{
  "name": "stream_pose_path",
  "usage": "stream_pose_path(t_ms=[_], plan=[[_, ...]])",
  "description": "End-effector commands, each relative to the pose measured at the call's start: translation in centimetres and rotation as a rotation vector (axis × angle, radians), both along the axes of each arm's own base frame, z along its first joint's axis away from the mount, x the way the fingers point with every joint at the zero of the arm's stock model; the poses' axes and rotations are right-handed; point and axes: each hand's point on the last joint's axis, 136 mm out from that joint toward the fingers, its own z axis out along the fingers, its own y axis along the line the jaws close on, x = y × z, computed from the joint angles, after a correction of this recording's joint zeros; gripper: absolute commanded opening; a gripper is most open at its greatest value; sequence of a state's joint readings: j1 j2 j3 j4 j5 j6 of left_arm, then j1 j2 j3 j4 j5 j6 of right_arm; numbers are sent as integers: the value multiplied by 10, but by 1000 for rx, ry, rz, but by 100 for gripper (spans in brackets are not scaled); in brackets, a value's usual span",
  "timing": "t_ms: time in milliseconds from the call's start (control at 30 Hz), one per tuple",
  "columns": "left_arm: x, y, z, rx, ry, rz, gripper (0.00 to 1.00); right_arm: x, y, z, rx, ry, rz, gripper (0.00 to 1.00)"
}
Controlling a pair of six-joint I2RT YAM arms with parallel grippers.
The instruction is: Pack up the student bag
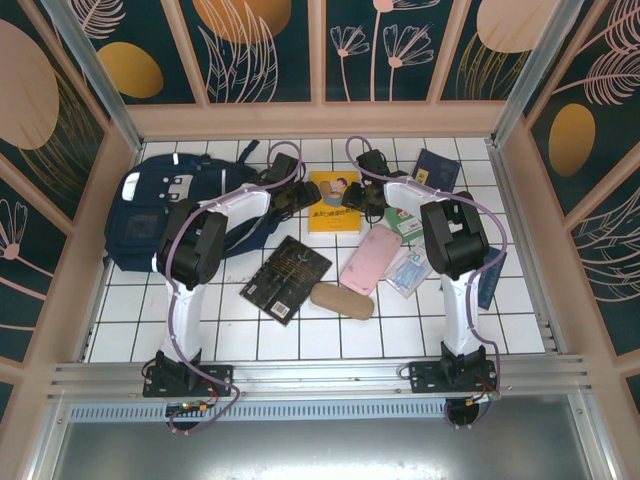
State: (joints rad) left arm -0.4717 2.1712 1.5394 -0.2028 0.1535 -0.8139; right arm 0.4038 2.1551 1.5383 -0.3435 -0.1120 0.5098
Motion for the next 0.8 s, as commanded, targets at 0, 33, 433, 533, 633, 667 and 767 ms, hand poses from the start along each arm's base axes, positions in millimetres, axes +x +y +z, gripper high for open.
stream_pose_path(t_ms=[0, 33, 433, 533, 633, 667, 767], plan=[[-12, -4, -25, 10, 69, -43, 61, -17, -1, -11, -47, 72, 22, 48], [-13, -7, -26, 3, 72, -50, 61, -19, 1, -13, -48, 77, 26, 48], [-26, -46, -7, -206, 65, -173, 57, -28, 53, -12, 79, 90, 131, 43], [-29, -59, 14, -312, 37, -209, 56, -27, 57, -11, 97, 91, 131, 43], [-29, -69, 44, -440, -11, -239, 55, -27, 54, -13, 95, 96, 123, 43], [-30, -73, 57, -506, -33, -253, 55, -28, 52, -13, 99, 100, 119, 43], [-31, -78, 93, -678, -90, -278, 53, -28, 47, -13, 111, 104, 104, 43]])
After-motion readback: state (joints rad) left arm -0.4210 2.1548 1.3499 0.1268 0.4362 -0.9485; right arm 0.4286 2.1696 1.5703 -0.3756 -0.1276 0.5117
